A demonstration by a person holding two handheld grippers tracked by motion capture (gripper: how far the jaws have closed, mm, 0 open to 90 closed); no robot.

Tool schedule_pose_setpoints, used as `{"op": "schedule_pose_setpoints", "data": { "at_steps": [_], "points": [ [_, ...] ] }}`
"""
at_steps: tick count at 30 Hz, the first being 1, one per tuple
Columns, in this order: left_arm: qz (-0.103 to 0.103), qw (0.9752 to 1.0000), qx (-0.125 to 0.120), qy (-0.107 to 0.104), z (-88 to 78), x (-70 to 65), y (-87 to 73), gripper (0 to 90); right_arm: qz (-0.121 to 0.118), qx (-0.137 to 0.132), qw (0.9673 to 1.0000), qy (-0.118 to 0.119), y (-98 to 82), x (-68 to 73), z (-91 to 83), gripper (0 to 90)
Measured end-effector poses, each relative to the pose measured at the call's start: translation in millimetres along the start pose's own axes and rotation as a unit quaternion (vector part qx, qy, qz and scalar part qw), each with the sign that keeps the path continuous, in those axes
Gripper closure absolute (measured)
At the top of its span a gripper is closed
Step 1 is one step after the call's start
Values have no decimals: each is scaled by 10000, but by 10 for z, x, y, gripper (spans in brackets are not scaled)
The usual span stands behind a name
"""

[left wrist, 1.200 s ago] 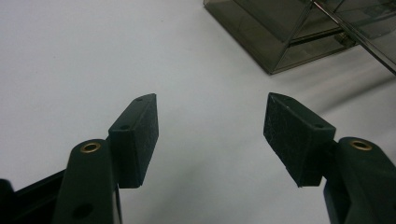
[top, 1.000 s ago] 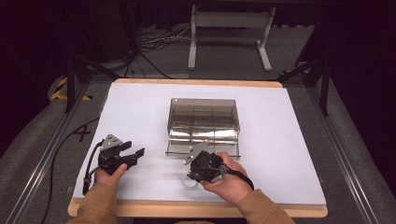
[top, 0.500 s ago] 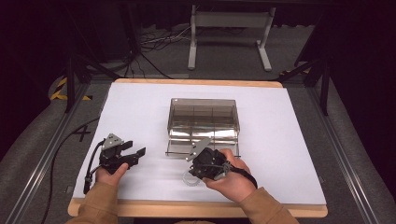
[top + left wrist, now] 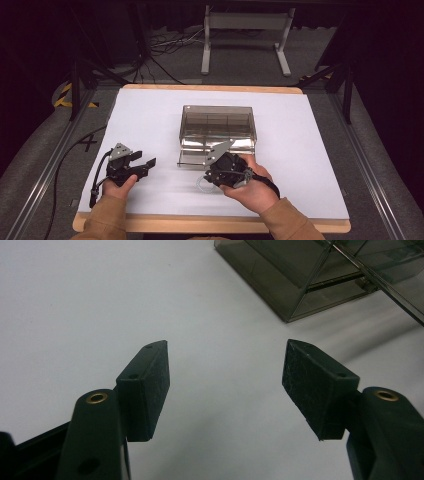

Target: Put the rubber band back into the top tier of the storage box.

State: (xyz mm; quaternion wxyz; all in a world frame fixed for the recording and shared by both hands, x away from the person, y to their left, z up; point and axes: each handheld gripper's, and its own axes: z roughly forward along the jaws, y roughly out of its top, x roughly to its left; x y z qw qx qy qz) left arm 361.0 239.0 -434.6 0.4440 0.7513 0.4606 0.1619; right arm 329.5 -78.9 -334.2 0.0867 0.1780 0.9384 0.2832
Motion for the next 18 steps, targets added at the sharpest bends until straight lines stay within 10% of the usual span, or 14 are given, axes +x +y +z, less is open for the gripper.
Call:
{"op": "schedule_pose_setpoints", "data": {
  "at_steps": [18],
  "points": [
    [6, 10000, -4, 4, -2, -3, 1, 363, 161, -348, 9991, -206, 36, -101, -214, 836]
  ]
}}
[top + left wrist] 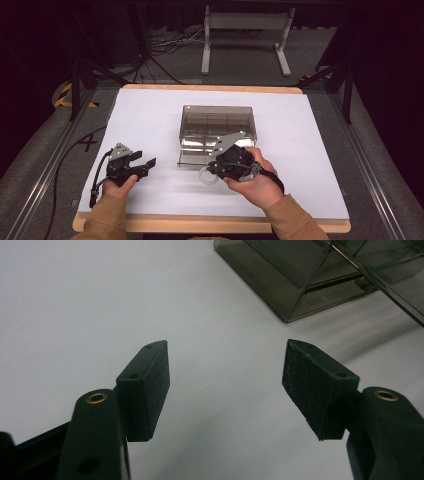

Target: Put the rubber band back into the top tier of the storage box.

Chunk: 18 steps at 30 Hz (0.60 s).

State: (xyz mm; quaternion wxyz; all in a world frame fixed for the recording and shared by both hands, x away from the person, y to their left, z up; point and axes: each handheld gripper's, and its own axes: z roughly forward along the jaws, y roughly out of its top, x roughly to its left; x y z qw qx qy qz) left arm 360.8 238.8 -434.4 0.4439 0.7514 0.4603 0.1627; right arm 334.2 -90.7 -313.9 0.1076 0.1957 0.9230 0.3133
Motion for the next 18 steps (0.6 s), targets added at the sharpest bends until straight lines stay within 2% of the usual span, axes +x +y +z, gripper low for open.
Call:
{"op": "schedule_pose_setpoints", "data": {
  "at_steps": [18],
  "points": [
    [15, 10000, 7, -6, -1, -4, 2, 363, 274, -188, 9988, -362, 18, -202, -137, 836]
  ]
}}
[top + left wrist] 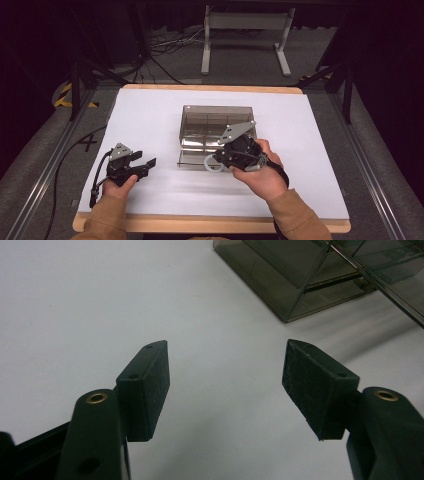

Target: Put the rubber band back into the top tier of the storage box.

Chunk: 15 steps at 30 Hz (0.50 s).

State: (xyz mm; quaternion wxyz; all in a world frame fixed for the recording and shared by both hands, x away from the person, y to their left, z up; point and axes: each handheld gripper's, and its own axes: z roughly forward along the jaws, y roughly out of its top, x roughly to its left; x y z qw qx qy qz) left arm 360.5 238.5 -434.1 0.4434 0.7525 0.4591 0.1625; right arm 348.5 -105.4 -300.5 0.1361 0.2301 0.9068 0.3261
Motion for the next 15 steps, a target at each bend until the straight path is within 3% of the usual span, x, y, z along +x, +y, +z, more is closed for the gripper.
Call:
{"op": "schedule_pose_setpoints", "data": {
  "at_steps": [8, 15],
  "points": [
    [3, 10000, 2, 2, -2, -1, 1, 364, 93, -2, 9998, -190, 30, -88, -31, 835],
    [3, 10000, -2, -3, 0, 1, 1, 363, 101, 181, 9991, -362, 46, -211, -15, 835]
  ]
}}
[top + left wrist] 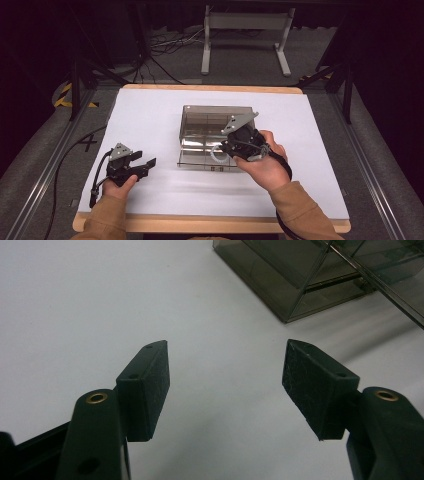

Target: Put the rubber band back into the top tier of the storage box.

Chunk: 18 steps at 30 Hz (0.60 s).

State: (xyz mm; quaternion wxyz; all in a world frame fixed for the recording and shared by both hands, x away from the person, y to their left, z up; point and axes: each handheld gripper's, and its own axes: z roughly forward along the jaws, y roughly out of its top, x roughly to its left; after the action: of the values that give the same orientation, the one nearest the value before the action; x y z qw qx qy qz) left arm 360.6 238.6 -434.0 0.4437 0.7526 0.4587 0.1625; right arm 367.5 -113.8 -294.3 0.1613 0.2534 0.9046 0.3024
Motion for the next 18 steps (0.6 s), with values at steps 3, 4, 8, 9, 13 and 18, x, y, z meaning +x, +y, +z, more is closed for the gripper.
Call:
{"op": "schedule_pose_setpoints", "data": {
  "at_steps": [3, 4, 8, 9, 13, 18],
  "points": [
    [1, 10000, 6, -5, 1, -1, 0, 363, 7, 17, 10000, -24, 1, -27, 16, 835],
    [1, 10000, 8, -6, 1, -1, 0, 363, 26, 30, 10000, -62, 3, -33, 27, 835],
    [-2, 10000, 8, -13, 1, -1, 0, 363, -15, 84, 9999, -148, 2, -54, 71, 835],
    [-2, 10000, 8, -13, 1, -1, 0, 364, -15, 84, 9999, -148, 2, -54, 71, 835],
    [-3, 10000, 8, -15, 1, 0, 0, 364, -85, 129, 9996, -243, -8, -49, 136, 834],
    [-10, 10000, -1, -14, 1, 0, 0, 364, -58, 143, 9996, -232, -14, -55, 190, 834]
  ]
}}
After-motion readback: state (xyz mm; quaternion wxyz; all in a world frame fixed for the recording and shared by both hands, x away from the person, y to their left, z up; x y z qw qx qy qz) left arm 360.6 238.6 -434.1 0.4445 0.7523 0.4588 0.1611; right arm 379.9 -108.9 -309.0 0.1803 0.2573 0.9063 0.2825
